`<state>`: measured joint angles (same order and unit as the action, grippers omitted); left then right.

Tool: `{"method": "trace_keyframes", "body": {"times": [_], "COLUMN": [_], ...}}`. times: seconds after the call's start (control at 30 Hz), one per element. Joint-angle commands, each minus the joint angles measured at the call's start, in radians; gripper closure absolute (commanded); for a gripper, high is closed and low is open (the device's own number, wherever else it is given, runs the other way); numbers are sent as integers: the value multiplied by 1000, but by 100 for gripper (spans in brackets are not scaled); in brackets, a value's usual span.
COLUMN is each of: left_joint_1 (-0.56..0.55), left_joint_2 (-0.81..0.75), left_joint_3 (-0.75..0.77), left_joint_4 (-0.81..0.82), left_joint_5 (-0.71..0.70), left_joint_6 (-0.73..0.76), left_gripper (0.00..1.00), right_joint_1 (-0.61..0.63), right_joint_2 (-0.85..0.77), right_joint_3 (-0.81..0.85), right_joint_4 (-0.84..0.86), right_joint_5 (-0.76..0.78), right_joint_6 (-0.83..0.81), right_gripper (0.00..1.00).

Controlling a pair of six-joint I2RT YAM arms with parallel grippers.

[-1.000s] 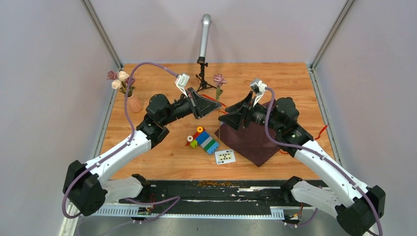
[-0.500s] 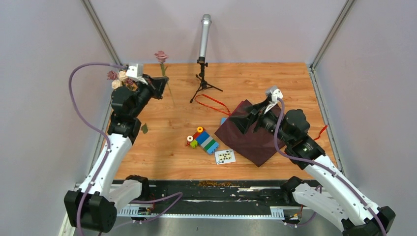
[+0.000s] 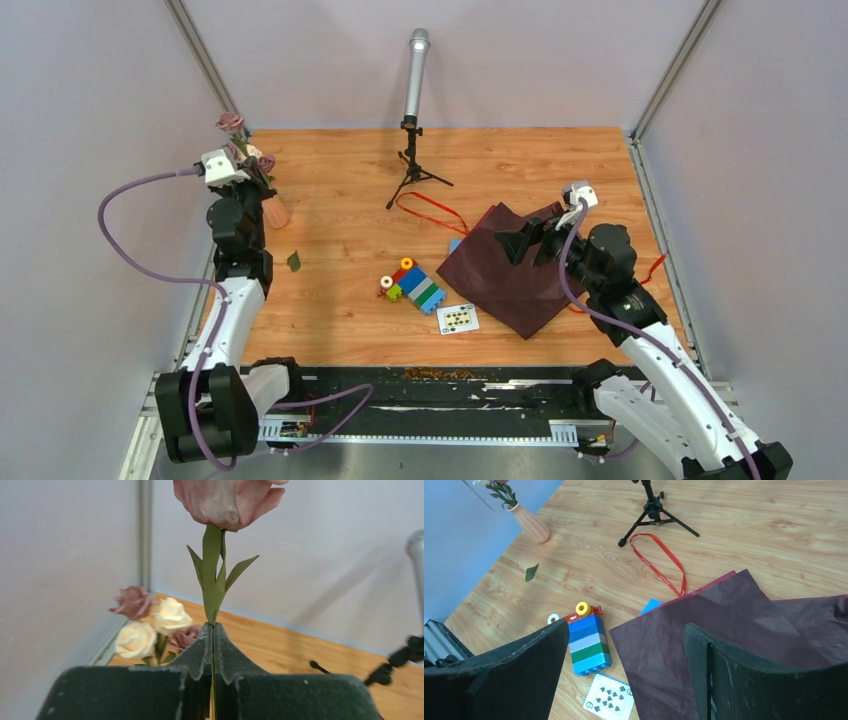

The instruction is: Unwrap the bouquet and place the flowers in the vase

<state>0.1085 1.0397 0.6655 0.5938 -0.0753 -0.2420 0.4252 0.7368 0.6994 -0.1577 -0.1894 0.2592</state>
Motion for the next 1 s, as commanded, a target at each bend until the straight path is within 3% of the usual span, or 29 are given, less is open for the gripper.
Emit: {"method": "trace_keyframes", "body": {"times": [0.0, 0.4, 0.97], "left_joint_1": [31, 65, 122], "left_joint_2": [20, 131, 296], "left_joint_3": [-28, -59, -3], "left_joint_4": [197, 349, 467], "left_joint_5": [-168, -238, -145], "left_joint_6": [63, 88, 64], "left_gripper": [100, 100, 100], "right_joint_1": [-41, -87, -113], "right_joint_2": [-31, -34, -22], "right_joint_3": [-16, -32, -44], "right_joint_4": [5, 7, 22], "right_joint_5": [-32, -59, -79], "right_joint_6": [7, 18, 26], "right_gripper": [14, 14, 14]}}
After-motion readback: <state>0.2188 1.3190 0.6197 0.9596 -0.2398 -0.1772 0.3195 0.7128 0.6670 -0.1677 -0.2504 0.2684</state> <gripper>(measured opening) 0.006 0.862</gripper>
